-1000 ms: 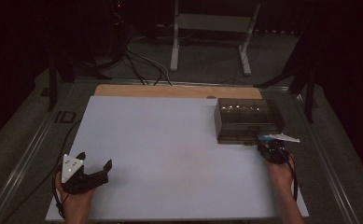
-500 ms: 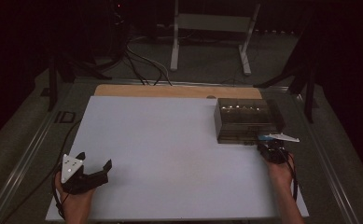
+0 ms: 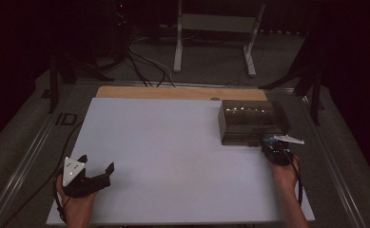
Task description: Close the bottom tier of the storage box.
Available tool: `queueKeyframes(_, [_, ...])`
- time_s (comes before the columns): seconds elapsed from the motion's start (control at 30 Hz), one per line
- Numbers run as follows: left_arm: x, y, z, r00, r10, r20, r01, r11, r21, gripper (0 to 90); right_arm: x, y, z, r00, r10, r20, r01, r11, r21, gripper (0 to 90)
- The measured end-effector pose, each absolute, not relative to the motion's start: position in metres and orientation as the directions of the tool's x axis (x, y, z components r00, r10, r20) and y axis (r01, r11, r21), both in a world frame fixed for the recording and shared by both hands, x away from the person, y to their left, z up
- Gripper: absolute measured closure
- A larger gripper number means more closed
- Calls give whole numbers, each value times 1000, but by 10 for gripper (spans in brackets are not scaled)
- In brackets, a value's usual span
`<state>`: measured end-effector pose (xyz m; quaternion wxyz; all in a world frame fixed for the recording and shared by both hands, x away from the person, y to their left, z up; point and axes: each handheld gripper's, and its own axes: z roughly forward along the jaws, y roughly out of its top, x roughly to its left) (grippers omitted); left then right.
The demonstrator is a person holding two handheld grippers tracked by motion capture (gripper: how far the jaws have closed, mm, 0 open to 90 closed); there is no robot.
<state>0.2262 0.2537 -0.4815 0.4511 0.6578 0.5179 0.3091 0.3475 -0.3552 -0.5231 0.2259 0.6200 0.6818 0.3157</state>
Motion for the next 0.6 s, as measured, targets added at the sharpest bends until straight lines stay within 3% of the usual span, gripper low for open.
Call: queueKeyframes(0.6, [228,252,-482,278,959,-59,406,-62,912,33,353,-355,-524,-101,990,98,698,0,717,900])
